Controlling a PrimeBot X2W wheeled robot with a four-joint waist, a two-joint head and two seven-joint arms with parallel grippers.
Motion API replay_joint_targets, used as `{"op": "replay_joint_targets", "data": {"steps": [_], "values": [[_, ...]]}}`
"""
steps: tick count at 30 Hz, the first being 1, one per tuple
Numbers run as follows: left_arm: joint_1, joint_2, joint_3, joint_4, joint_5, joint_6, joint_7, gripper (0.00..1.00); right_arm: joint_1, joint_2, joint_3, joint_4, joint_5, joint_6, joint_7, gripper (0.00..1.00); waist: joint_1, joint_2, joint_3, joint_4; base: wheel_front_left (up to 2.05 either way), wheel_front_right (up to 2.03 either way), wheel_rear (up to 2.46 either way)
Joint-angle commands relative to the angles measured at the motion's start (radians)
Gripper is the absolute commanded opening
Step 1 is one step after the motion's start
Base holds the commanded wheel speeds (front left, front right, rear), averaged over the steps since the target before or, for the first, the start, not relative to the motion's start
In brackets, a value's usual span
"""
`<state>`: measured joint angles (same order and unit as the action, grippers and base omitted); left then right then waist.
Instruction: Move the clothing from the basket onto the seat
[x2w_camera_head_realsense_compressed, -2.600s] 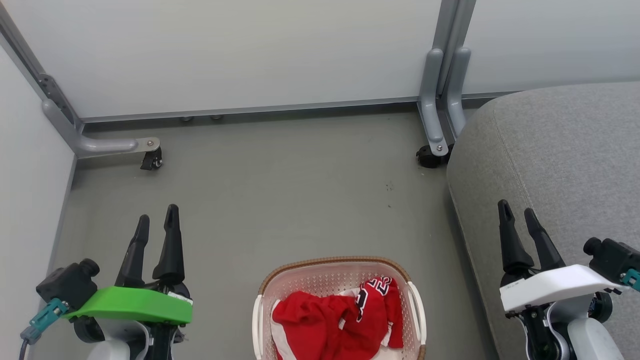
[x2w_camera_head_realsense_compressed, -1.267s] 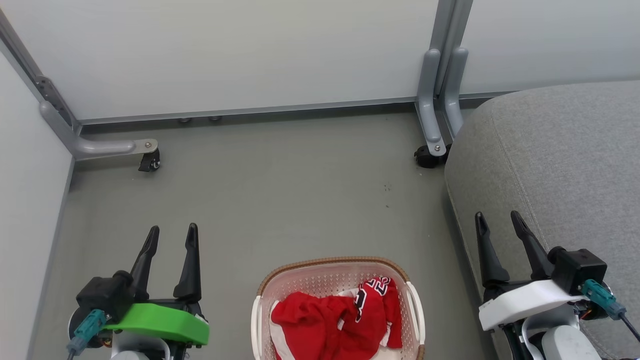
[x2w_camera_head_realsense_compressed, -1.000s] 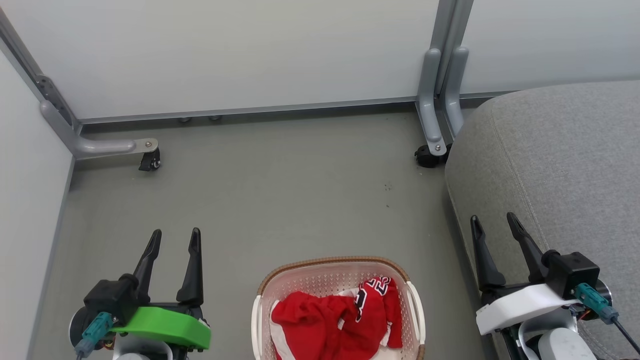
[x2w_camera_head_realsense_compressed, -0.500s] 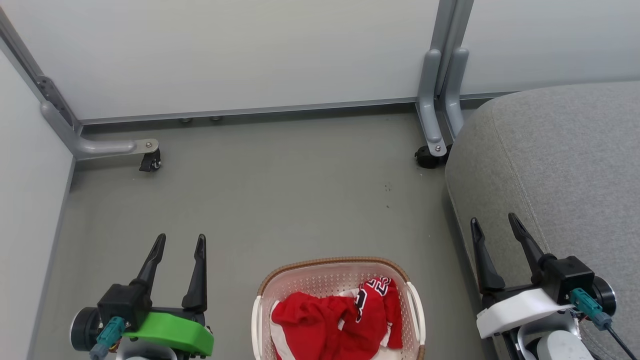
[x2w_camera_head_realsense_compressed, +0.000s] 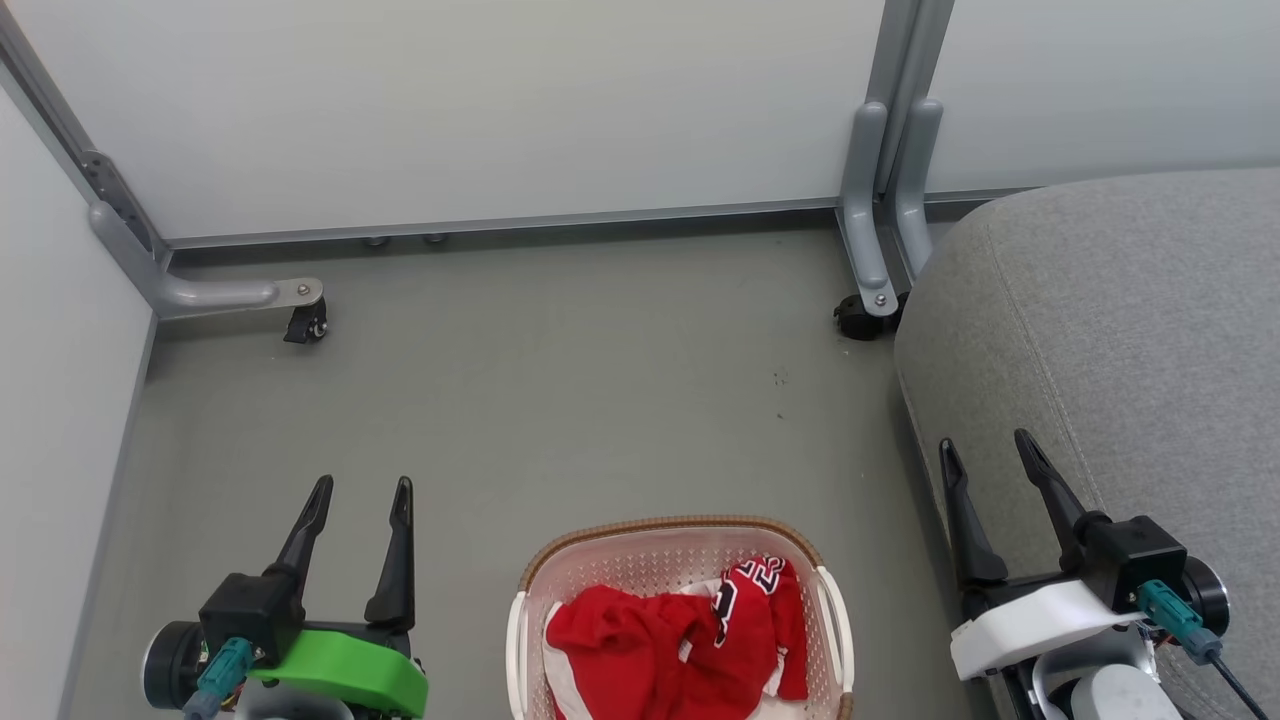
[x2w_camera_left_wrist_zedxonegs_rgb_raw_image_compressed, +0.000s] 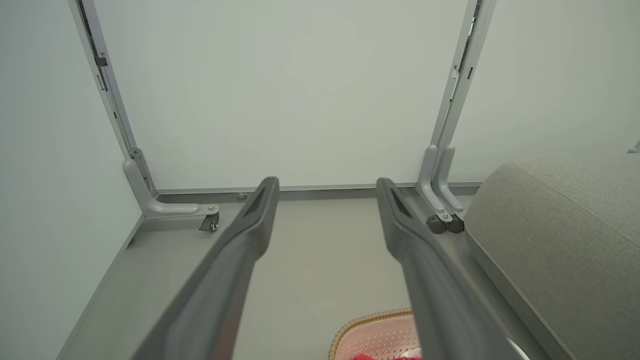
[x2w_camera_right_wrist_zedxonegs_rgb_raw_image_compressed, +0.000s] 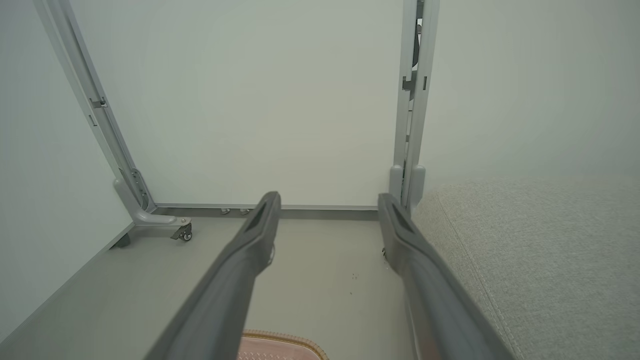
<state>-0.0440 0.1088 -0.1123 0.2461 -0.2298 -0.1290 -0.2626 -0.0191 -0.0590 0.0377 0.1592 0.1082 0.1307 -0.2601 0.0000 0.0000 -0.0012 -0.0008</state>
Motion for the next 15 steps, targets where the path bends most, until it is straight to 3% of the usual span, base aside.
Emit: {"op": "replay_joint_targets", "data": {"steps": [1,10,15], "values": [[0.009,0.002,0.001,0.002,-0.001,-0.003,-0.003,1.0,0.014,0.0,-0.002,0.002,0.001,0.0,-0.003,1.0,0.0,0.0,0.0,0.001,0.0,0.0,0.0],[-0.009,0.004,-0.002,0.011,0.007,-0.003,-0.003,1.0,0.0,0.0,0.004,-0.001,0.011,0.0,-0.004,1.0,0.0,0.0,0.009,-0.006,0.0,0.0,0.0],[-0.083,0.006,-0.075,0.046,0.014,-0.003,-0.003,1.0,-0.029,-0.001,0.008,-0.014,0.016,0.0,0.0,1.0,0.0,0.0,0.057,-0.018,0.0,0.0,0.0]]}}
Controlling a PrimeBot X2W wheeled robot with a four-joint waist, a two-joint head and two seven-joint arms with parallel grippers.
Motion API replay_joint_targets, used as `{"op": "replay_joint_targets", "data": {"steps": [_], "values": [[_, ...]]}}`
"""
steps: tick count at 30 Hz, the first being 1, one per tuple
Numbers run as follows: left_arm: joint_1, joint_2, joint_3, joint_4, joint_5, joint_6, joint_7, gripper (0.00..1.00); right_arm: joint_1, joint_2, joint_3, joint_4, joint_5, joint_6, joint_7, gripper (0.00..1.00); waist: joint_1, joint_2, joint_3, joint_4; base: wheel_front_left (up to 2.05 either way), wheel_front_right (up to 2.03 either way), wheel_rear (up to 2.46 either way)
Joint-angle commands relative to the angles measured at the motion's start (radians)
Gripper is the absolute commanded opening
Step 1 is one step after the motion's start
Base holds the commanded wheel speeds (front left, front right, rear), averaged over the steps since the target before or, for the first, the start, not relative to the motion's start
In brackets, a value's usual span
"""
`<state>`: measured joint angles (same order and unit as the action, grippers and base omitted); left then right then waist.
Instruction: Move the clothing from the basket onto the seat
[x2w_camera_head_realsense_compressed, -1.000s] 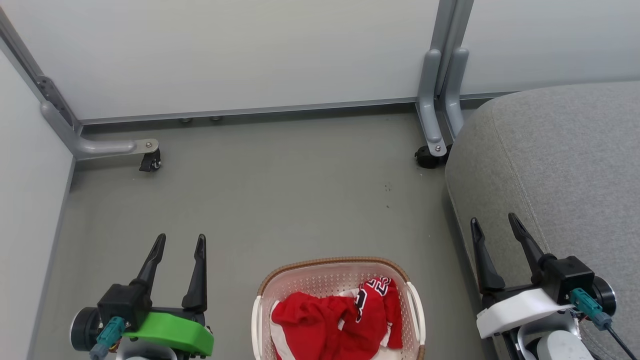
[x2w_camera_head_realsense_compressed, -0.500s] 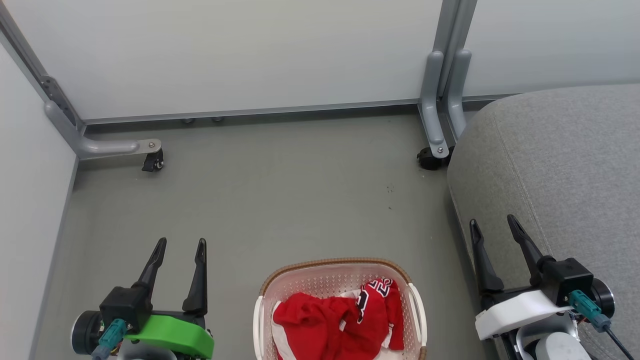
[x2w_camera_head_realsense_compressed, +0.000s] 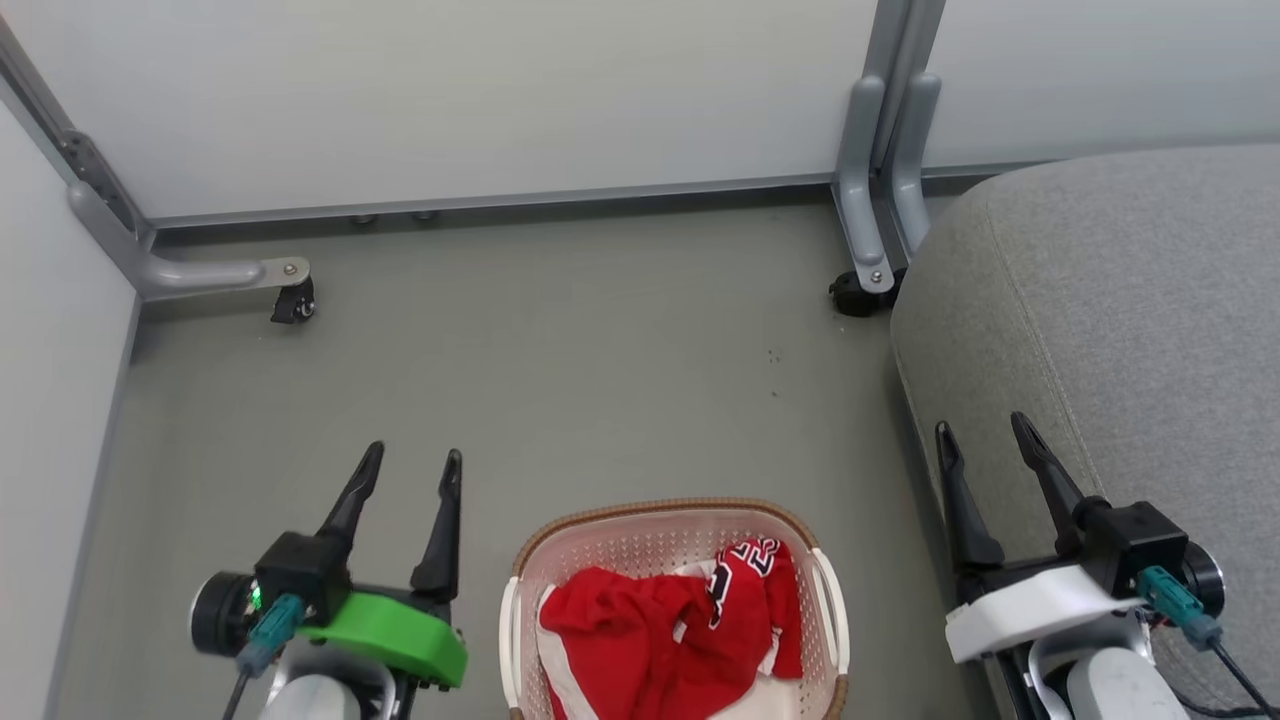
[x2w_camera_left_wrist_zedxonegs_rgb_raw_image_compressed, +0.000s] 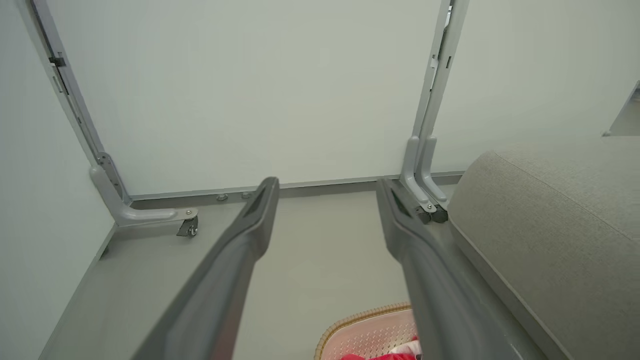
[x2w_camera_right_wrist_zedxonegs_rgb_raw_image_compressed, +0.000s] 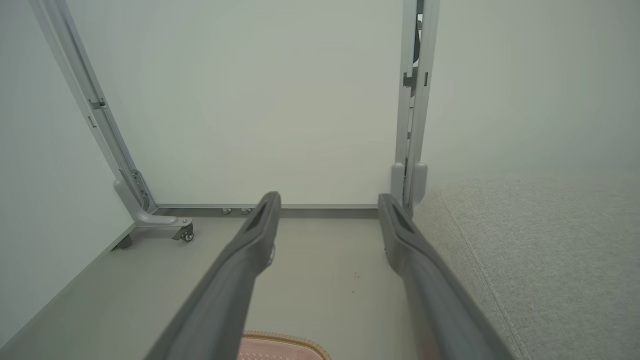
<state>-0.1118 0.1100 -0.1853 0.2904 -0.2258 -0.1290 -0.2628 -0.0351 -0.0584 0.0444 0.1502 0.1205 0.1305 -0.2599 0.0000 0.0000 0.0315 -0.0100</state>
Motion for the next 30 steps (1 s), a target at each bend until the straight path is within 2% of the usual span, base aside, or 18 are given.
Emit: {"op": "replay_joint_targets", "data": {"steps": [1,8,15,22,30], "values": [[-0.041,0.007,-0.023,0.022,0.013,-0.003,-0.002,1.0,-0.024,-0.002,0.005,-0.009,0.004,0.0,0.0,1.0,0.0,0.0,0.041,-0.014,0.0,0.0,0.0],[-0.217,-0.004,-0.182,0.175,0.001,-0.003,-0.002,1.0,-0.107,-0.003,0.026,-0.033,0.008,0.0,-0.004,1.0,0.0,0.0,0.189,-0.061,0.0,0.0,0.0],[-0.389,-0.026,-0.319,0.433,0.009,-0.003,-0.002,1.0,-0.205,0.002,0.032,-0.054,0.024,0.0,-0.005,1.0,0.0,0.0,0.374,-0.112,0.0,0.0,0.0],[-0.549,-0.041,-0.464,0.663,0.01,-0.003,0.043,1.0,-0.29,0.006,0.039,-0.088,0.04,0.0,-0.006,1.0,0.0,0.0,0.548,-0.157,0.0,0.0,0.0],[-0.68,-0.024,-0.614,0.806,0.017,-0.003,0.08,1.0,-0.357,0.008,0.048,-0.108,0.101,0.0,-0.006,1.0,0.0,0.0,0.695,-0.207,0.0,0.0,0.0]]}}
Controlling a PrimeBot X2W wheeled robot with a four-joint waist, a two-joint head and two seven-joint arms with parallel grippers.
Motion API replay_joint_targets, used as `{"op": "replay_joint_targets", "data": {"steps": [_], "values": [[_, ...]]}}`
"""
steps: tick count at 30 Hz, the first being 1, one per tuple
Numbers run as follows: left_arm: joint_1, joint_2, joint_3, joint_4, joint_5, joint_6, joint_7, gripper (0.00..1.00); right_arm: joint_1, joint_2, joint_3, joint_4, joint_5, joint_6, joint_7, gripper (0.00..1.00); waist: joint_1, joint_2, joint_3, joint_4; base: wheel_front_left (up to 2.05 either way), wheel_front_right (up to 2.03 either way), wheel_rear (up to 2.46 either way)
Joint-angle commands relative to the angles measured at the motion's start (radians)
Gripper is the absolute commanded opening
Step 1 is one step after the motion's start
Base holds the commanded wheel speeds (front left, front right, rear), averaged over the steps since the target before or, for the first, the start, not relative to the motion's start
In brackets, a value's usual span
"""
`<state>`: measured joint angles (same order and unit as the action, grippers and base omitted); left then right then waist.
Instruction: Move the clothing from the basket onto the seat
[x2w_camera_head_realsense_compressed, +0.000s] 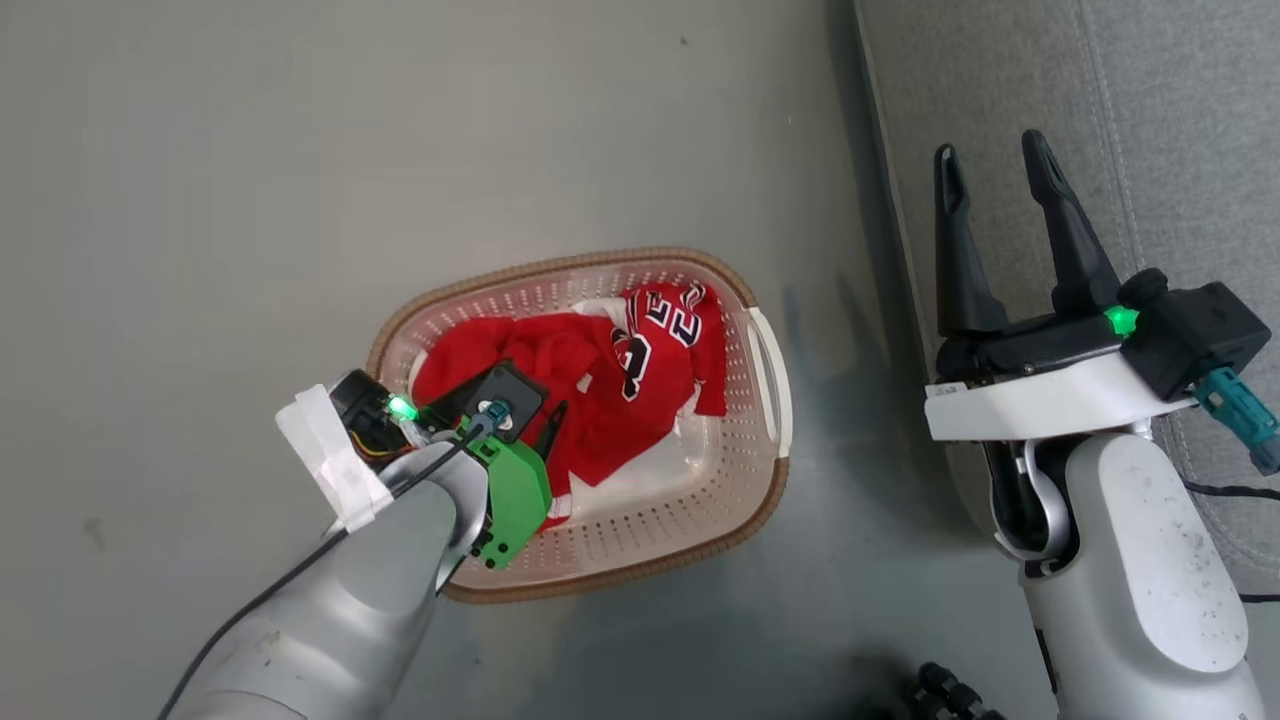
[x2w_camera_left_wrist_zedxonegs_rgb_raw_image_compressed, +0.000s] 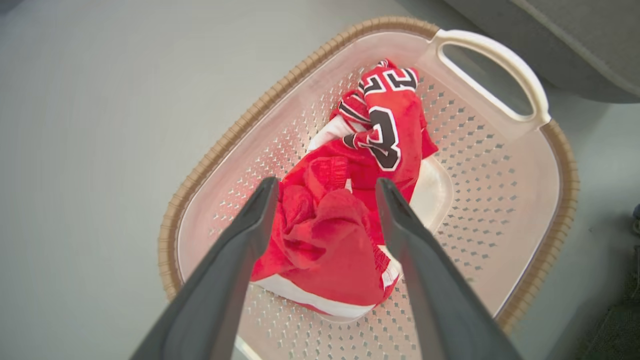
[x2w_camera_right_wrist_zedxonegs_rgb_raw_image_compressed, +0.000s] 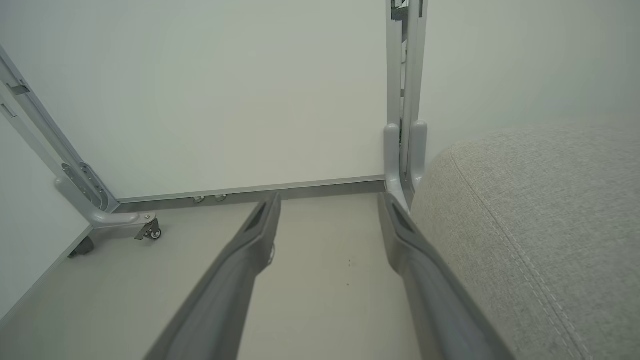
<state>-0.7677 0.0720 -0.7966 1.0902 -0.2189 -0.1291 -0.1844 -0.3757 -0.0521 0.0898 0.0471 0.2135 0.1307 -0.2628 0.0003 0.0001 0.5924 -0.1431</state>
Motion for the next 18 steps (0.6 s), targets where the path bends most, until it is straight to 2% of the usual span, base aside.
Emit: {"op": "replay_joint_targets", "data": {"steps": [1,13,18], "values": [[-0.034,0.019,-0.017,0.018,0.01,-0.003,0.003,1.0,-0.022,0.002,0.005,-0.007,0.013,0.0,-0.003,1.0,-0.0003,-0.0001,0.148,-0.08,0.0,0.0,0.0],[-0.169,0.081,-0.166,0.138,0.034,-0.001,0.072,1.0,-0.064,0.002,0.027,-0.021,0.09,0.0,-0.003,1.0,-0.0003,-0.0001,0.269,-0.142,0.0,0.0,0.0],[-0.199,0.097,-0.232,0.166,0.067,-0.001,0.14,1.0,-0.069,0.001,0.039,-0.023,0.119,0.0,-0.003,1.0,-0.0003,-0.0001,0.293,-0.161,0.0,0.0,0.0]]}}
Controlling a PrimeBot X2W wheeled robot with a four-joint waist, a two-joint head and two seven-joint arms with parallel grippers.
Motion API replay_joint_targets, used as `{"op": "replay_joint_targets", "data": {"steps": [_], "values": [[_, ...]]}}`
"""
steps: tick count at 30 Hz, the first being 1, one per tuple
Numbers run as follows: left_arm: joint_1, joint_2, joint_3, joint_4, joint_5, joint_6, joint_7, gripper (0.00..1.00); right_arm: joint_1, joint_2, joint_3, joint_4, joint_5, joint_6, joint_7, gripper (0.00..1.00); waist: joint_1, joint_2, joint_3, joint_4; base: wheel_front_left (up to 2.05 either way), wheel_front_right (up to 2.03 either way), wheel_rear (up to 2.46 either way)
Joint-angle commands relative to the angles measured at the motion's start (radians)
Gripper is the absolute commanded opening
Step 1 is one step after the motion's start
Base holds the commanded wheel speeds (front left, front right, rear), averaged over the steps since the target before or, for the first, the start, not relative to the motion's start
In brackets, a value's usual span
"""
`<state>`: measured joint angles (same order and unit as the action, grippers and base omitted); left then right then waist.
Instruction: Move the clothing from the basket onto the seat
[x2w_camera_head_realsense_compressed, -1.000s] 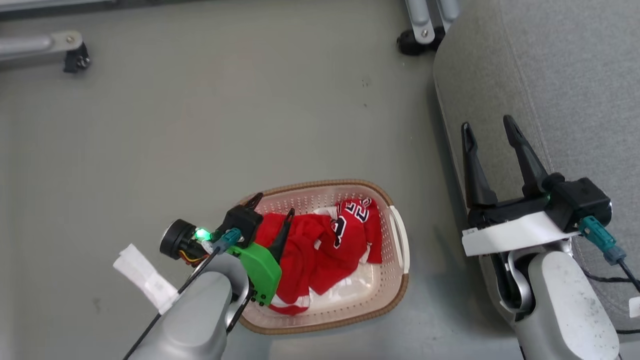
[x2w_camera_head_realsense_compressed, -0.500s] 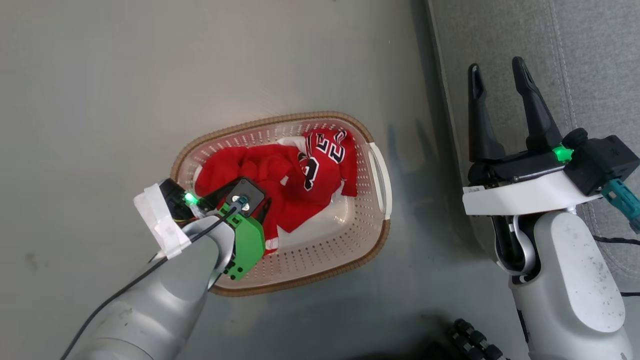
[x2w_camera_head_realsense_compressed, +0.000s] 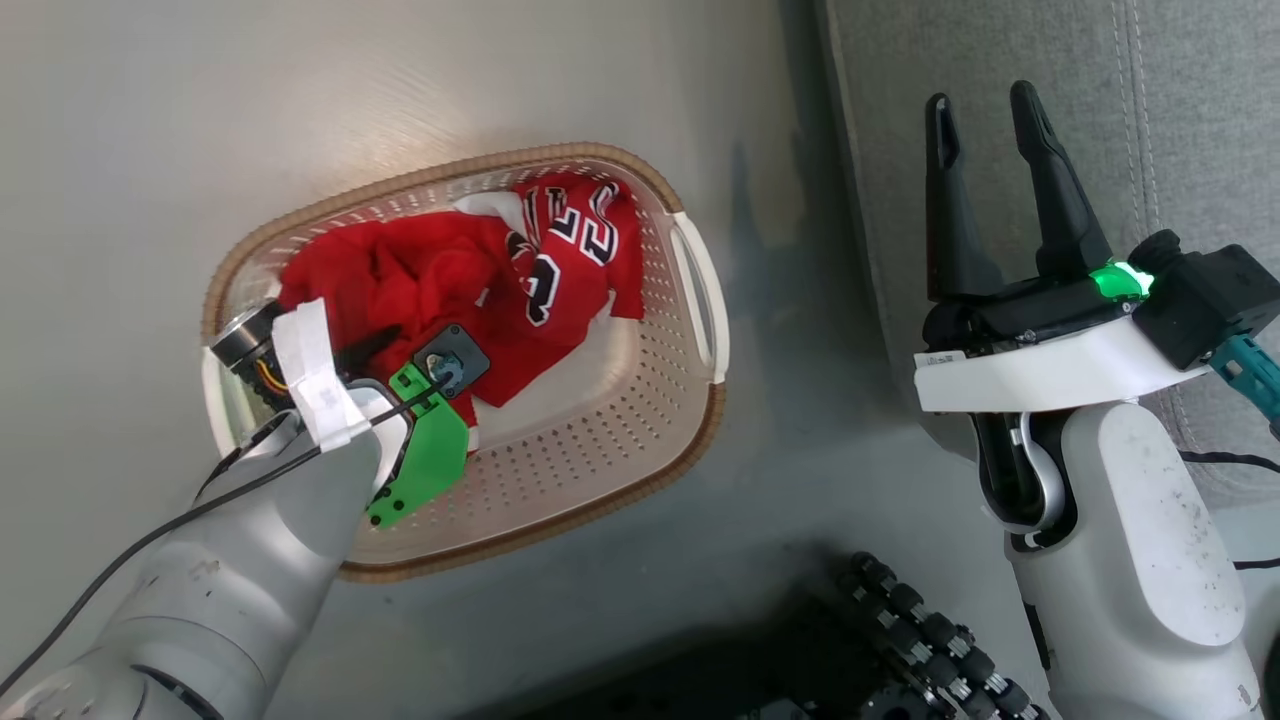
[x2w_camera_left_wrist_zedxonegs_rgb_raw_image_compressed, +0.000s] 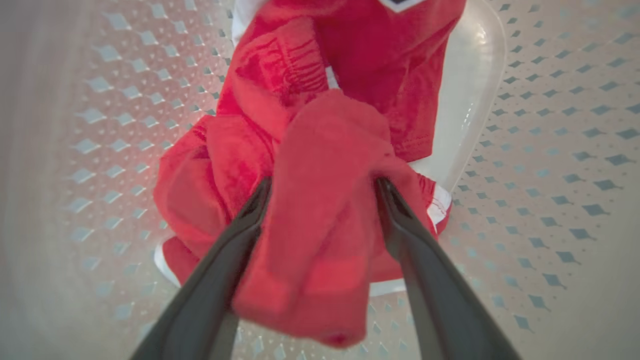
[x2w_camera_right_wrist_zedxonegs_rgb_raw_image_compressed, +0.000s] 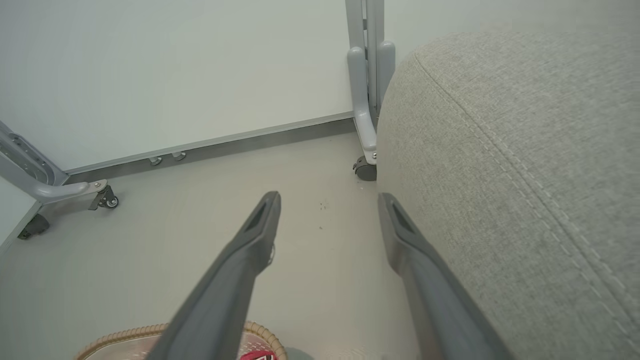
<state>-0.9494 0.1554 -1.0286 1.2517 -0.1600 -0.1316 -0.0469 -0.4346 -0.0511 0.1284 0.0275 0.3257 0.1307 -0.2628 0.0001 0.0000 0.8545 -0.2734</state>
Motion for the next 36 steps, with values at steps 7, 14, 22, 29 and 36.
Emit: {"op": "replay_joint_targets", "data": {"steps": [7,14,22,29,36], "values": [[-0.036,0.021,-0.073,0.022,0.037,0.002,0.087,0.0,-0.017,0.0,0.006,-0.001,0.026,0.0,-0.003,1.0,-0.0001,0.0,0.038,-0.046,0.0,0.0,0.0],[-0.021,0.023,-0.081,0.018,0.0,0.002,0.047,0.0,-0.011,0.0,0.002,0.003,0.017,0.0,-0.003,1.0,-0.0001,0.0,0.008,-0.049,0.0,0.0,0.0],[0.03,-0.016,0.051,-0.013,-0.153,0.009,-0.112,0.0,0.034,0.0,-0.013,0.022,-0.039,0.0,-0.003,1.0,-0.0001,0.0,-0.12,-0.004,0.0,0.0,0.0],[0.098,-0.058,0.127,-0.061,-0.254,0.016,-0.193,0.0,0.1,-0.001,-0.04,0.041,-0.093,0.0,-0.003,1.0,-0.0001,0.0,-0.271,0.064,0.0,0.0,0.0],[0.182,-0.05,0.191,-0.203,-0.313,0.016,-0.22,0.0,0.171,-0.001,-0.042,0.067,-0.133,0.0,-0.003,1.0,-0.0001,0.0,-0.403,0.13,0.0,0.0,0.0]]}}
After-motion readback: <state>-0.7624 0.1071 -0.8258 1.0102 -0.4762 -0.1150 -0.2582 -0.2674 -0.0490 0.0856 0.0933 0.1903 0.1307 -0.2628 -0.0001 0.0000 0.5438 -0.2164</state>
